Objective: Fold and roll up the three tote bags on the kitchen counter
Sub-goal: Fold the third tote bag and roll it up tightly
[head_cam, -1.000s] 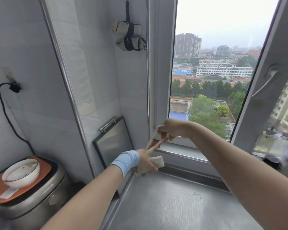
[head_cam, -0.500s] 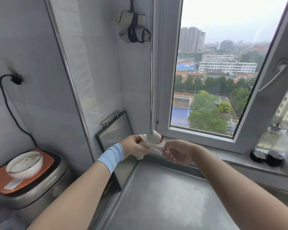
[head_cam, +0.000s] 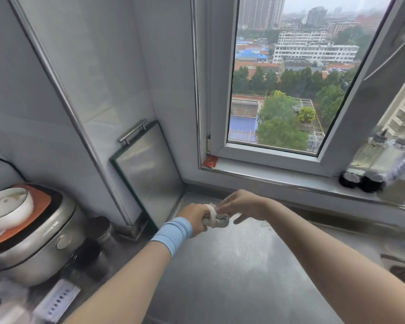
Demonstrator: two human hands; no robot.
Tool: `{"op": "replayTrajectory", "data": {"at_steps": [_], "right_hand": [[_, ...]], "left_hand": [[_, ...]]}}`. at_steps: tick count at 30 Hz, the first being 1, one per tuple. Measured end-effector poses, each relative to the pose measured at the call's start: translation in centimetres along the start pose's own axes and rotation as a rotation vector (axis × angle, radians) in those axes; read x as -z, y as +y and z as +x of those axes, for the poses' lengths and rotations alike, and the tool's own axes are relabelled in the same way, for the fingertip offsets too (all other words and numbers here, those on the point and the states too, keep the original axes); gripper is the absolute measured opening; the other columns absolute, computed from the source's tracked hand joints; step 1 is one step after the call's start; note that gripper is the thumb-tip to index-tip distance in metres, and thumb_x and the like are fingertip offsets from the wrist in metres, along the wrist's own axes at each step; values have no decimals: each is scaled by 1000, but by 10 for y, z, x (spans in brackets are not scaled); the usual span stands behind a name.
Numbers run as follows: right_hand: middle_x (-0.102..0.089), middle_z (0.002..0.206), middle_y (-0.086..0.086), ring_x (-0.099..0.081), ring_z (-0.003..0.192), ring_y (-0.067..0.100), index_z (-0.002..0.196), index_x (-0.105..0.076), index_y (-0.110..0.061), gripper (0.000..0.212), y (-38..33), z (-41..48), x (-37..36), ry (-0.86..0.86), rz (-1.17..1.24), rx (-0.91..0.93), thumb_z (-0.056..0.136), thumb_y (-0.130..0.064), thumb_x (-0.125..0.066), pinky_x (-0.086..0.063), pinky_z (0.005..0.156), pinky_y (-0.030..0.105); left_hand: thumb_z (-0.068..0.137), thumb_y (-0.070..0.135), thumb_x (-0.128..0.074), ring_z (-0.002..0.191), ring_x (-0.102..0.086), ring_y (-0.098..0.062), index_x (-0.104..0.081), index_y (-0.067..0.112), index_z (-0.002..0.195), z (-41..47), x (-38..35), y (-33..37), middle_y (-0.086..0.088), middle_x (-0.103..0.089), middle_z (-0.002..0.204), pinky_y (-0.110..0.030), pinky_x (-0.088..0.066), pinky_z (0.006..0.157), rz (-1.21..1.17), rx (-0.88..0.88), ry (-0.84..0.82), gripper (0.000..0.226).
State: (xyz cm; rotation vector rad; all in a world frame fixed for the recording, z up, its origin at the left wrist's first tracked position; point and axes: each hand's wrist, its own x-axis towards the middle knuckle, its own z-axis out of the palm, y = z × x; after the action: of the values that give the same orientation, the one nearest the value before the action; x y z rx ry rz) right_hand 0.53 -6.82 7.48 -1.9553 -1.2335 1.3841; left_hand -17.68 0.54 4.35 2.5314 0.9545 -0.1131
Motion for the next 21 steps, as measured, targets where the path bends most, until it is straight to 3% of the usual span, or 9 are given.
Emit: {"op": "replayTrajectory", "data": {"at_steps": [2,5,8,12,15,17,21], "right_hand": [[-71,87,-5,-66,77,10,96,-79,-23,25,17,-1,-15,0,-101,59,72,-25,-82,-55,66,25],[-53,64,-5,-44,58,12,78,-76,-21,16,41,2,-31,54,-256,119,66,-28,-83,-39,54,26],[-42,66,-5,-34,57,12,65,-61,-14,33,75,6,-44,111,-374,219,69,-42,-78,-30,50,22],[-49,89,-4,-49,67,16,79,-69,-16,4,120,18,-61,219,-500,282,78,-13,-72,-36,56,11],[-47,86,-7,-56,74,19,77,-64,-25,17,148,24,-74,199,-525,308,76,-8,-61,-48,65,29],[-49,91,-5,-56,79,21,81,-64,-22,16,160,25,-81,225,-574,330,80,-9,-57,-49,68,35],[-50,98,-2,-49,83,19,97,-66,-14,19,188,31,-103,284,-626,360,85,-5,-55,-44,63,33]], "left_hand": [[80,10,-69,103,-62,-24,-63,29,121,-2,-19,-2,1,-67,117,-29,-49,89,-42,5,8,46],[80,6,-67,101,-63,-26,-57,34,128,1,-48,-4,0,-67,114,-32,-51,87,-75,-7,-6,56],[77,10,-65,108,-60,-26,-50,36,135,3,-82,-4,5,-63,125,-32,-49,91,-104,-9,-48,65],[78,29,-48,111,-58,-23,-51,32,126,8,-124,5,6,-63,121,-40,-38,100,-38,-32,-29,48],[89,20,-35,116,-54,-21,-47,26,134,10,-157,9,2,-62,121,-37,-25,106,18,-6,4,46],[89,12,-37,115,-53,-21,-53,26,126,7,-174,7,4,-62,120,-34,-30,104,-50,3,36,44],[81,7,-45,92,-61,-21,-70,20,93,-6,-201,11,3,-67,100,-34,-47,87,-284,58,243,30]]}}
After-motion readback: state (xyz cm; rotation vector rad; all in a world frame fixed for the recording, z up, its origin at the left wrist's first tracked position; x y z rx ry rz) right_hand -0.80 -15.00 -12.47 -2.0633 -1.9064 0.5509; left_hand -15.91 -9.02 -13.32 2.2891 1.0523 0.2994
